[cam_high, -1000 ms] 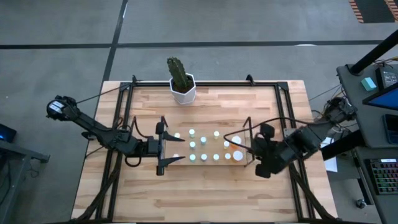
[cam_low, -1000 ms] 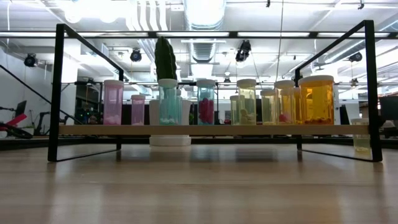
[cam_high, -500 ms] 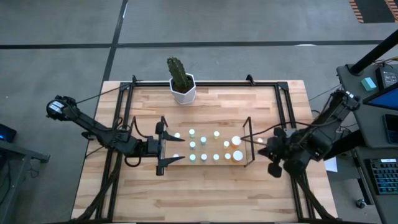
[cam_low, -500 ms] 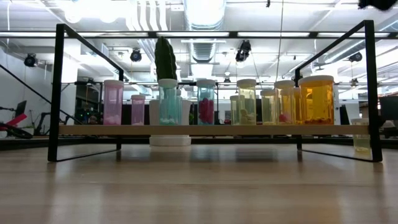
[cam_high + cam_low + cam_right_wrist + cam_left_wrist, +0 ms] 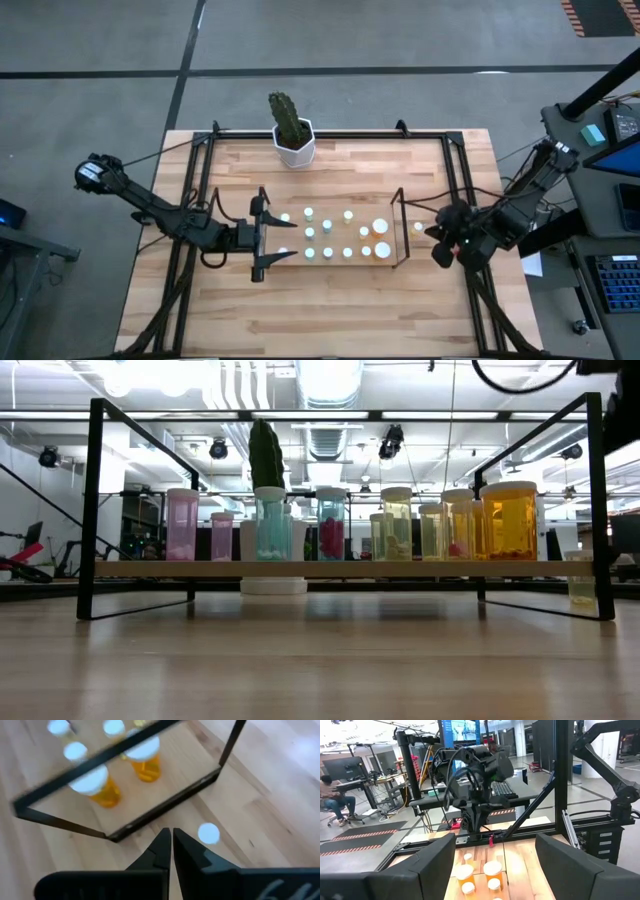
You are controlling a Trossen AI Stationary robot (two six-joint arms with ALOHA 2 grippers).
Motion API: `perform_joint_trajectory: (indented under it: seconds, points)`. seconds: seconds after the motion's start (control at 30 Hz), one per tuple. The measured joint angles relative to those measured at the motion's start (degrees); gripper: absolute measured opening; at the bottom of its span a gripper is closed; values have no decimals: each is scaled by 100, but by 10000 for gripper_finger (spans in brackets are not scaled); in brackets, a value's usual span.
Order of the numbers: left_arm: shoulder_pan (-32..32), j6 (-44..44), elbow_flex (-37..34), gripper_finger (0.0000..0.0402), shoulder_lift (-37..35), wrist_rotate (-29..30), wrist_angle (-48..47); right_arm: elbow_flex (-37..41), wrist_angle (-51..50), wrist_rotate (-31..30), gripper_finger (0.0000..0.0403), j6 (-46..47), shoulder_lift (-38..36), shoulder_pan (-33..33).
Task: Pick and place medicine bottles onto shelf by color
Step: Put the yellow pill bottle on the shelf aligned with the other yellow pill bottles
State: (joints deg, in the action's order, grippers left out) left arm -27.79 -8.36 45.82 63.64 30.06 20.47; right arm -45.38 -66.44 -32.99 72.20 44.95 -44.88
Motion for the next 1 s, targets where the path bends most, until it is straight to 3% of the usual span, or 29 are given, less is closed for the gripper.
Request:
perform_joint_trajectory:
  seconds: [0.2,0.5,0.73,1.0]
  points:
    - [2,-4,0,259,0,0,0,407,357,-6,9,71,89,0]
    - [2,-128,-19,259,0,0,0,1240,510,-36,8,1289,39,0]
    - [2,-155,-13,259,0,0,2,1279,631,-767,9,2393,91,17]
    - [2,-155,-22,259,0,0,0,1280,727,-758,49,3223,464,17]
